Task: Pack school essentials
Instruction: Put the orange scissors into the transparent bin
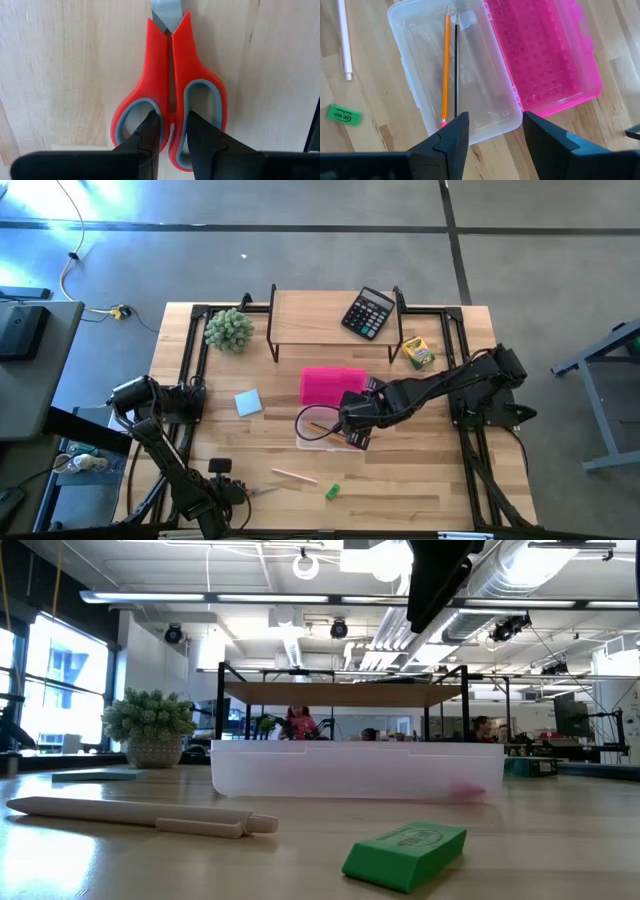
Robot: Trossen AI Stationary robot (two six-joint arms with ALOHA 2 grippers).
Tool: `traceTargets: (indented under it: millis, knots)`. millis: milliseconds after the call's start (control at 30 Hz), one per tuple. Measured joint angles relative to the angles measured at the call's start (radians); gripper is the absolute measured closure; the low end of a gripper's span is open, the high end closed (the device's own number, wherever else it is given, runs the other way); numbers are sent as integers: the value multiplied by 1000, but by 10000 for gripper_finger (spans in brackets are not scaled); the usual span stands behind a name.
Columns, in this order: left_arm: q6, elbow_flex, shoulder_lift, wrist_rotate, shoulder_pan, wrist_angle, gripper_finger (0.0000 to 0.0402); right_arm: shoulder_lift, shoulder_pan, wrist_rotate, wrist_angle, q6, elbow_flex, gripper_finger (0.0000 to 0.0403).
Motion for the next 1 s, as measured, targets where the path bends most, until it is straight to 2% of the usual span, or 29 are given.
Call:
traceTargets:
  millis: [300, 567, 733, 1000]
  knots:
    - [-3, -5, -65, -97, 2, 5, 343, 0, 0, 0, 0, 0, 0, 226]
    - [19, -4, -81, -117, 2, -5, 343, 0, 0, 0, 0, 0, 0, 226]
    - [80, -3, -90, -131, 51, -5, 343, 0, 0, 8, 0, 0, 0, 226]
    - [253, 0, -156, -232, 168, -5, 343, -1, 0, 8, -26, 2, 0, 226]
